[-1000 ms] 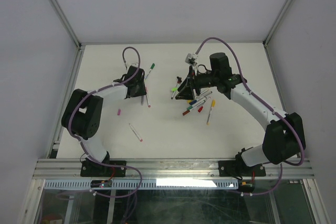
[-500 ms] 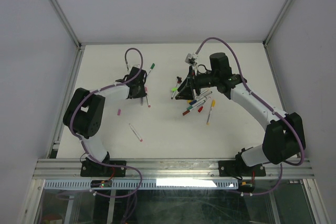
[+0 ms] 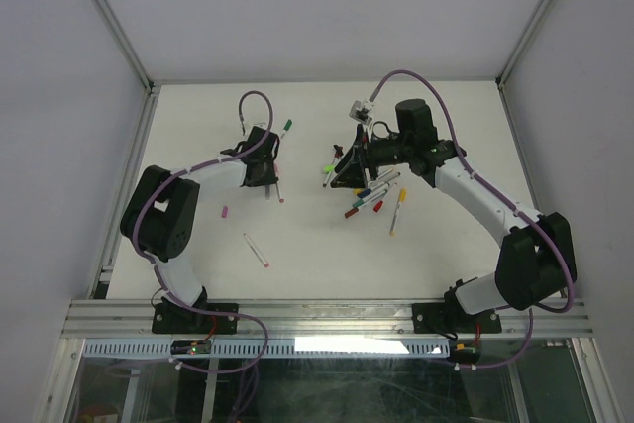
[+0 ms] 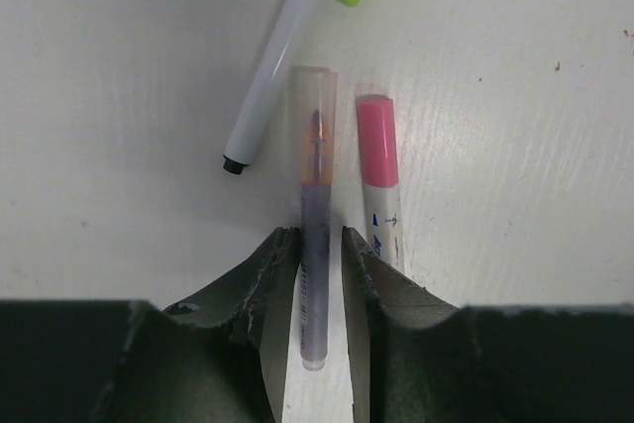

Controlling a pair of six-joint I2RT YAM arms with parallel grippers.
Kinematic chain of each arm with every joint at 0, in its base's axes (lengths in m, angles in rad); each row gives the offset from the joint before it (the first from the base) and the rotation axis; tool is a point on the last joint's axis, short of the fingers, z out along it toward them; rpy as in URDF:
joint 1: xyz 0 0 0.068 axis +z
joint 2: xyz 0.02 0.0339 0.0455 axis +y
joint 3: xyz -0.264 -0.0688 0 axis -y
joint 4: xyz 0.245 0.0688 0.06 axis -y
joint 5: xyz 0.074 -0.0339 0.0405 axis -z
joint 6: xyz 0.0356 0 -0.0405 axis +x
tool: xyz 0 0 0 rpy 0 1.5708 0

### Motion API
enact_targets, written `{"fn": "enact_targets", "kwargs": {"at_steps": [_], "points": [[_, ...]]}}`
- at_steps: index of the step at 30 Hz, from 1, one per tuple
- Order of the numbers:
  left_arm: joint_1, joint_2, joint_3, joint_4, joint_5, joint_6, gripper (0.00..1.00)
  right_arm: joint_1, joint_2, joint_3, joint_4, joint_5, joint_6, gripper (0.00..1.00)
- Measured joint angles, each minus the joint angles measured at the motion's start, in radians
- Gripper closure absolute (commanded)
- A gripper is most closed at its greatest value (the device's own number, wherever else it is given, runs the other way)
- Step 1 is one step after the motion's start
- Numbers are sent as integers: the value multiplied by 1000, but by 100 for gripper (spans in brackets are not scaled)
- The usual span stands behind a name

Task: Open the pen caps
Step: Pick up the pen from the center of the board.

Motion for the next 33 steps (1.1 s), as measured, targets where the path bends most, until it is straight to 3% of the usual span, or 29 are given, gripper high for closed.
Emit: {"fn": "enact_targets", "kwargs": {"at_steps": [14, 19, 24, 28, 33], "points": [[-10, -4, 6, -12, -10, 0, 99, 0, 3, -6, 26, -27, 25, 36], [-10, -76, -2, -23, -8, -2, 100, 0, 5, -44, 94, -51, 71, 36], [-16, -256, -87, 29, 30, -18, 100, 0, 5, -155, 266, -68, 188, 35], [-15, -483, -259, 190, 136, -66, 100, 4, 5, -246, 423, -70, 298, 33], [-23, -739, -553, 548, 288, -185, 100, 21, 5, -295, 593, -71, 394, 29]]}}
